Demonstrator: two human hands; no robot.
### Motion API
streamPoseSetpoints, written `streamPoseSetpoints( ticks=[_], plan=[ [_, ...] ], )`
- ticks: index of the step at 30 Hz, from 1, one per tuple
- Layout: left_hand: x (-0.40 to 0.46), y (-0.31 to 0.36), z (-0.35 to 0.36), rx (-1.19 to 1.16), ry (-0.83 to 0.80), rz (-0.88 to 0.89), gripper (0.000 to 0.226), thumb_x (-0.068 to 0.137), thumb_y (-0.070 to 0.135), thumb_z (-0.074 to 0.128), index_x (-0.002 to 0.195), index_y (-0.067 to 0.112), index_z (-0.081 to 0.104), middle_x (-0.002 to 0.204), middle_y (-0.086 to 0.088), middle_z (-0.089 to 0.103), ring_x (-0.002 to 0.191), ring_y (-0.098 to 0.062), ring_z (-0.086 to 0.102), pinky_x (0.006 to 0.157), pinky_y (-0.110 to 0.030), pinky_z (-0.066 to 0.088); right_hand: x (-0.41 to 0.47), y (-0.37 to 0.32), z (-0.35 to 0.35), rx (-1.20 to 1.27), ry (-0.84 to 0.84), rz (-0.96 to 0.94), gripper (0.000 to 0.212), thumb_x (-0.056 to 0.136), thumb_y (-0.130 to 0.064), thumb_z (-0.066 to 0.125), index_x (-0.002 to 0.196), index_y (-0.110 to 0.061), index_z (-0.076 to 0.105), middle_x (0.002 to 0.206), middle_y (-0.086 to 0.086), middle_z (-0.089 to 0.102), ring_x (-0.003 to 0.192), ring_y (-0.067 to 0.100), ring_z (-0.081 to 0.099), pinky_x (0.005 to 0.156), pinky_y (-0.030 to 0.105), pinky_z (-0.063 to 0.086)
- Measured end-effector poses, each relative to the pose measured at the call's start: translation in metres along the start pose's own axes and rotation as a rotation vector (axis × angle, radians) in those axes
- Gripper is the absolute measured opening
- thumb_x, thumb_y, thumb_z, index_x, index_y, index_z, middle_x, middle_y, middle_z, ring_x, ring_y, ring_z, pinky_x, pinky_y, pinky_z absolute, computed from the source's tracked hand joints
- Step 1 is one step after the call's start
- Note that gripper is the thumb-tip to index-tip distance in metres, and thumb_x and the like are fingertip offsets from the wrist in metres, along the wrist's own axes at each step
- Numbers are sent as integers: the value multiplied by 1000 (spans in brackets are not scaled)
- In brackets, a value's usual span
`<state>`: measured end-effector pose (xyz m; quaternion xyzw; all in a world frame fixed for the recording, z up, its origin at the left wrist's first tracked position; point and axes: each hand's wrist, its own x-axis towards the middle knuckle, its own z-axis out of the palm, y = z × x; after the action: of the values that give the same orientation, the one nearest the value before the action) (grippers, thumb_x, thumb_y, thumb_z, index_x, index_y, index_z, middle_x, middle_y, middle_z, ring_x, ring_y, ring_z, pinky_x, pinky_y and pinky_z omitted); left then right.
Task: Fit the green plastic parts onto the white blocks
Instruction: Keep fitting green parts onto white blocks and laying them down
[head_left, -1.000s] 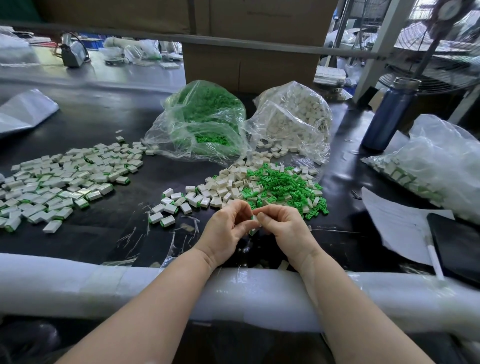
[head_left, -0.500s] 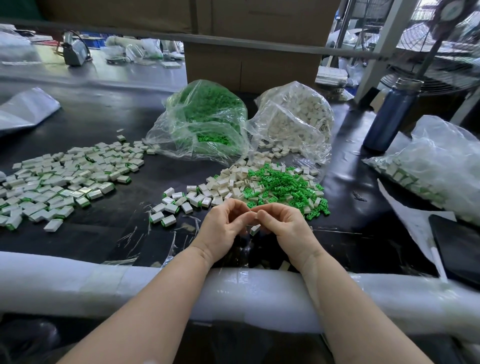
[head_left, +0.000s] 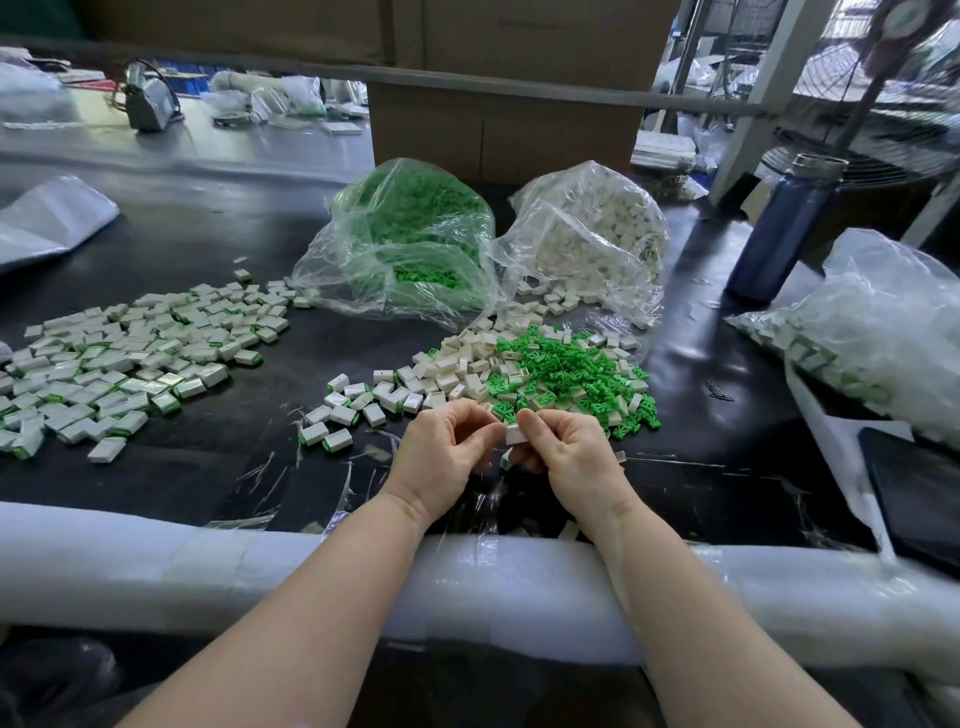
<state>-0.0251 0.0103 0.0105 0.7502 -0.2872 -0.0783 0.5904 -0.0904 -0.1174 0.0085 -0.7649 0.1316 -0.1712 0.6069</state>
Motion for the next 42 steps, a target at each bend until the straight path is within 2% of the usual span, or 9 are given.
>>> streamPoseSetpoints(
  ticks=[4, 6, 12, 14, 19, 30, 36, 42],
  plan=[
    [-1, 2, 0, -48, -21, -22, 15, 77, 6, 73, 79, 18, 65, 72, -3, 66, 66, -18, 61, 69, -36, 58, 2, 2, 0, 31, 27, 2, 36, 95, -22, 51, 62, -10, 61, 49, -5, 59, 44, 4, 49, 48, 17, 43],
    [-1, 2, 0, -49, -19, -13, 18, 74, 4, 74, 81, 16, 64, 74, -3, 65, 68, -19, 61, 71, -40, 58, 2, 3, 0, 13, 23, -2, 38, 95, -23, 50, 62, -7, 60, 46, -6, 57, 43, 3, 47, 48, 16, 42],
    [-3, 4, 1, -66, -7, 49, 23, 68, 5, 79, 78, 20, 64, 72, 4, 66, 65, -4, 61, 67, -19, 54, 3, 6, 0, 37, 32, -13, 45, 96, -24, 48, 69, 8, 61, 46, -5, 57, 41, 3, 46, 45, 15, 39],
    [-3, 4, 2, -38, 5, 67, 26, 68, 4, 79, 76, 22, 62, 71, 6, 65, 63, -2, 60, 67, -16, 52, 3, 7, 0, 24, 15, -13, 45, 96, -25, 48, 68, 6, 62, 50, -1, 58, 43, 4, 47, 47, 16, 40],
    [-2, 3, 2, -7, 10, 95, 26, 69, 5, 79, 74, 23, 60, 69, 7, 62, 60, 0, 56, 64, -18, 52, 3, 7, 0, 22, -16, -19, 43, 98, -22, 46, 58, -12, 59, 46, -6, 58, 43, 1, 47, 48, 13, 39],
    [-3, 3, 4, 46, 1, 123, 23, 72, 9, 76, 76, 22, 58, 71, 5, 60, 63, -9, 56, 66, -24, 53, 3, 8, 0, 35, -22, -25, 45, 98, -22, 45, 56, -13, 58, 44, -6, 57, 42, 2, 48, 48, 13, 39],
    [-5, 3, 6, 184, 47, 247, 15, 75, 12, 75, 84, 7, 63, 75, 9, 56, 65, -6, 55, 66, -17, 51, 3, 8, 0, 12, -14, -22, 47, 98, -23, 44, 54, -13, 56, 43, -6, 56, 42, 3, 48, 49, 13, 40],
    [-4, 4, 7, 237, 30, 274, 15, 79, 13, 71, 86, 6, 60, 78, 8, 52, 67, -8, 52, 67, -20, 48, 4, 9, 0, 9, -19, -9, 47, 98, -23, 44, 54, -13, 54, 42, -6, 55, 42, 4, 47, 48, 15, 40]
  ],
)
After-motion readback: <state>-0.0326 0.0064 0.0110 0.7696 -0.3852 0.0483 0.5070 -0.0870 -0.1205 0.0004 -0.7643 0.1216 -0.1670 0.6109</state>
